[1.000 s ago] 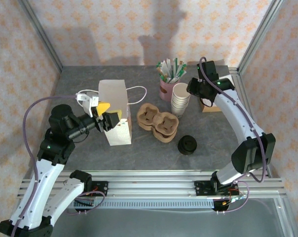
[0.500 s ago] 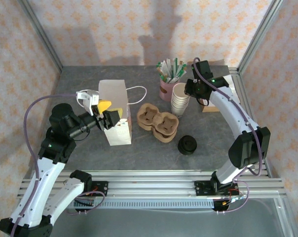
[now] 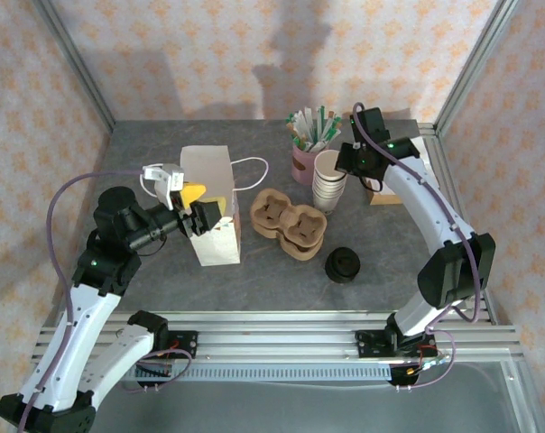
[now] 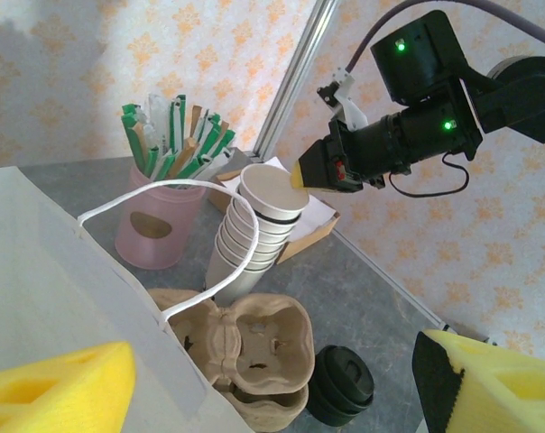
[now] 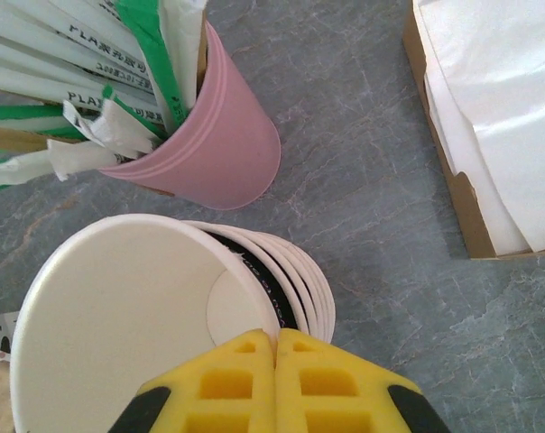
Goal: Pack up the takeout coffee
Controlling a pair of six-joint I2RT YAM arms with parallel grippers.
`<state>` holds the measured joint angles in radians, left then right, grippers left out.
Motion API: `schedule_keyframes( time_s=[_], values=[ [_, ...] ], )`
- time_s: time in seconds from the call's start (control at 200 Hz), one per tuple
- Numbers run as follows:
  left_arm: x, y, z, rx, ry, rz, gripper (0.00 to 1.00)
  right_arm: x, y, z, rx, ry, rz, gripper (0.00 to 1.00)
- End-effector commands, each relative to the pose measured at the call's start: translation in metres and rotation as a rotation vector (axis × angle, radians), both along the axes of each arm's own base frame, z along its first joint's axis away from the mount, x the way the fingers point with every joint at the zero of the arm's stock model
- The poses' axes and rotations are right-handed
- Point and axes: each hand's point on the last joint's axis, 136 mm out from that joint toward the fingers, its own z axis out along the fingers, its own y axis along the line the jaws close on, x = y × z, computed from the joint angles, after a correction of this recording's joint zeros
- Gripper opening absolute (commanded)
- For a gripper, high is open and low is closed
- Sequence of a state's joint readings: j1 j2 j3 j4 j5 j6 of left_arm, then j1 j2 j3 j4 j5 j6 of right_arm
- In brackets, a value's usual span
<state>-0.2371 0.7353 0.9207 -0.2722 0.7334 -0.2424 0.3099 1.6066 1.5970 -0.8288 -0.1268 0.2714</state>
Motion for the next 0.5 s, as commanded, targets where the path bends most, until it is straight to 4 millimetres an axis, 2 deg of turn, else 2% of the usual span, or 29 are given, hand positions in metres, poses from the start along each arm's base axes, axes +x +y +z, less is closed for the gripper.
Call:
schedule_keyframes(
  time_s=[0.0,0.135,0.265,0.39,0.495],
  values=[
    [-0.003,-0.003,0.002,-0.008,-0.017,-0.015,0.82,-0.001,-0.002,0.026,-0.006,-0.054,-0.002,0.00],
    [-0.001,-0.003,0.001,-0.006,-0.013,-0.011,0.83,-0.002,-0.003,0.047,0.009,-0.110,-0.010,0.00],
    [0.000,-0.001,0.001,-0.004,-0.015,0.003,0.85,-0.005,-0.005,0.079,0.037,-0.185,-0.020,0.00],
    [0.001,0.003,0.005,-0.016,-0.020,0.033,0.89,-0.016,-0.005,0.113,0.087,-0.266,-0.016,0.00],
    [0.001,0.006,0.009,-0.017,-0.035,0.056,0.91,-0.032,-0.006,0.132,0.130,-0.305,-0.011,0.00]
  ],
)
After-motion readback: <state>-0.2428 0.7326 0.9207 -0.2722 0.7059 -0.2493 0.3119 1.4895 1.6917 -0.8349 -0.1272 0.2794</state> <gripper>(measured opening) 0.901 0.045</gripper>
